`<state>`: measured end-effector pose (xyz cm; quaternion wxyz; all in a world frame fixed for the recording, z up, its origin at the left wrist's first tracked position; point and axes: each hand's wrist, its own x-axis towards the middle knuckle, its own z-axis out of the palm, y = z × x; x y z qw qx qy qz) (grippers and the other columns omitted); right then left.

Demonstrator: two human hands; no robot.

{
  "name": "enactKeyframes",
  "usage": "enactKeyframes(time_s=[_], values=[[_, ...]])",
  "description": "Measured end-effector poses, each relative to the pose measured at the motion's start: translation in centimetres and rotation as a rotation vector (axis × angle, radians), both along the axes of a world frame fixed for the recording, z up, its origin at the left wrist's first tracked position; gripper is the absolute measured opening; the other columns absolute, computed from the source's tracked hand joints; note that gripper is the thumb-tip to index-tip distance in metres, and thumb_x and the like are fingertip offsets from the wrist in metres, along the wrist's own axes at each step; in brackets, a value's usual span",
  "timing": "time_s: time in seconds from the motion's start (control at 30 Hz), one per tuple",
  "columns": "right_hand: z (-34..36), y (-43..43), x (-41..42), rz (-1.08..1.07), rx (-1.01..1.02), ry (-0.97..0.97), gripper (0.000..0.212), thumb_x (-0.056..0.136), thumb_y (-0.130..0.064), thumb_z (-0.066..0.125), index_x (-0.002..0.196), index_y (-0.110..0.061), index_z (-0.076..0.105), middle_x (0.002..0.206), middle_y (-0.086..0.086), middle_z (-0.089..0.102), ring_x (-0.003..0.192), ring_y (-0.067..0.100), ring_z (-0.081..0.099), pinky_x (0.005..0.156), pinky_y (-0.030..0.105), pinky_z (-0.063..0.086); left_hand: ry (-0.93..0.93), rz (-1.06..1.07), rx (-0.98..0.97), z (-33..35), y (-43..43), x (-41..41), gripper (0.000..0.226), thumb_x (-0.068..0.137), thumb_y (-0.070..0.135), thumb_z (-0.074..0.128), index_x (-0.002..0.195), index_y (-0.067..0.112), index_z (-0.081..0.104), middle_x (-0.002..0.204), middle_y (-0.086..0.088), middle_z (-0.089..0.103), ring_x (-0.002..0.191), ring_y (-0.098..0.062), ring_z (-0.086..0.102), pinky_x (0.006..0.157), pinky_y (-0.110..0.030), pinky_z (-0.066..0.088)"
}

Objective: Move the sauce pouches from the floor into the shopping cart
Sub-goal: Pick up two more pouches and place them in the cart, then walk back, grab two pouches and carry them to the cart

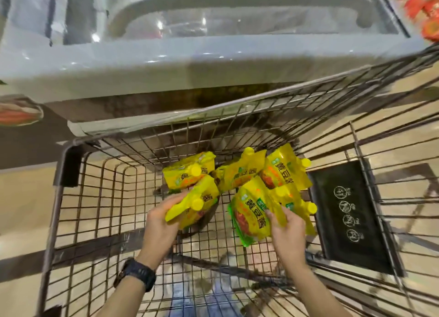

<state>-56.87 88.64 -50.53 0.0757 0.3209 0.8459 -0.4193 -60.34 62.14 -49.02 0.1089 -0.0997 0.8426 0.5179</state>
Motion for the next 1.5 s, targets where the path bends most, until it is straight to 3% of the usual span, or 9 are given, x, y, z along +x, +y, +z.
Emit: enactKeyframes(time_s=[0.13, 0.27, 0.37, 0.47, 0.63, 0.77, 0.9, 1.1, 1.5], values=[[1.2, -1.0, 0.3, 0.056, 0.009, -0.035, 0.006, 0.084, -0.016, 0.072, 0.082, -0.019, 0.067, 0.066, -0.008, 0.062, 0.062, 0.014, 0.055, 0.059, 0.03, 0.038, 0.011, -0.086, -0.157, 0.3, 1.9, -0.4, 0.035, 0.077, 0.043, 0.077, 0.111, 0.038, 0.073, 0.111, 0.022, 0.069, 0.101, 0.007, 0.064, 0.091, -0.02, 0.051], [2.0, -1.7, 0.4, 0.057, 0.061, -0.015, 0.012, 0.082, -0.029, 0.076, 0.077, -0.025, 0.065, 0.066, -0.008, 0.063, 0.068, 0.021, 0.06, 0.066, 0.033, 0.048, 0.064, -0.104, -0.22, 0.5, 3.2, 0.4, 0.041, 0.088, 0.052, 0.06, 0.113, 0.022, 0.076, 0.118, 0.007, 0.073, 0.105, -0.01, 0.068, 0.093, -0.04, 0.056], [2.4, -1.7, -0.1, 0.071, 0.097, -0.048, 0.02, 0.082, -0.033, 0.076, 0.073, -0.024, 0.06, 0.067, 0.0, 0.064, 0.068, 0.025, 0.059, 0.064, 0.036, 0.049, 0.005, -0.061, -0.257, 0.6, 3.2, 0.5, 0.046, 0.096, 0.05, 0.051, 0.111, 0.015, 0.076, 0.113, -0.003, 0.076, 0.103, -0.021, 0.069, 0.092, -0.042, 0.055], [3.2, -1.7, -0.5, 0.104, 0.108, -0.09, 0.018, 0.08, -0.032, 0.077, 0.084, -0.017, 0.069, 0.078, 0.001, 0.07, 0.08, 0.026, 0.066, 0.071, 0.037, 0.054, -0.037, -0.092, -0.295, 1.4, 3.5, 0.4, 0.036, 0.1, 0.044, 0.051, 0.109, 0.018, 0.073, 0.087, -0.001, 0.072, 0.082, -0.023, 0.066, 0.073, -0.036, 0.052], [7.1, -2.3, 0.3, 0.17, 0.169, -0.095, 0.067, 0.078, -0.032, 0.078, 0.136, -0.017, 0.049, 0.127, 0.003, 0.058, 0.116, 0.025, 0.057, 0.092, 0.037, 0.048, -0.092, -0.297, -0.466, 3.6, 3.1, 1.6, 0.045, 0.097, 0.051, 0.052, 0.132, 0.024, 0.06, 0.121, -0.005, 0.07, 0.106, -0.025, 0.067, 0.085, -0.036, 0.055], [12.8, -3.7, 1.2, 0.327, 0.245, -0.127, 0.076, 0.077, -0.032, 0.077, 0.143, -0.018, 0.04, 0.142, 0.006, 0.041, 0.129, 0.026, 0.046, 0.101, 0.038, 0.044, -0.119, -0.383, -0.589, 8.2, 0.9, 3.4, 0.059, 0.092, 0.061, 0.051, 0.143, 0.031, 0.046, 0.133, -0.003, 0.06, 0.12, -0.023, 0.058, 0.092, -0.037, 0.053], [19.3, -6.5, 1.7, 0.487, 0.318, -0.078, 0.08, 0.078, -0.039, 0.073, 0.146, -0.022, 0.035, 0.145, 0.006, 0.039, 0.134, 0.026, 0.041, 0.108, 0.041, 0.041, -0.038, -0.385, -0.712, 14.6, -3.3, 5.3, 0.062, 0.088, 0.062, 0.049, 0.141, 0.03, 0.045, 0.125, -0.002, 0.062, 0.112, -0.022, 0.06, 0.088, -0.038, 0.054], [26.9, -12.1, 0.3, 0.757, 0.427, 0.027, 0.079, 0.078, -0.035, 0.069, 0.147, -0.024, 0.033, 0.144, 0.007, 0.04, 0.132, 0.028, 0.043, 0.101, 0.04, 0.044, -0.031, -0.232, -0.867, 23.1, -10.5, 8.9, 0.059, 0.096, 0.056, 0.048, 0.146, 0.026, 0.036, 0.127, -0.006, 0.057, 0.109, -0.026, 0.062, 0.084, -0.037, 0.054], [34.3, -27.6, 1.9, 1.5, 0.534, 0.349, 0.079, 0.082, -0.042, 0.066, 0.149, -0.026, 0.027, 0.144, 0.006, 0.038, 0.132, 0.028, 0.041, 0.1, 0.043, 0.046, -0.245, 0.402, -1.081, 33.1, -17.8, 22.9, 0.067, 0.093, 0.064, 0.045, 0.149, 0.029, 0.031, 0.132, -0.004, 0.056, 0.115, -0.028, 0.059, 0.087, -0.039, 0.053]])
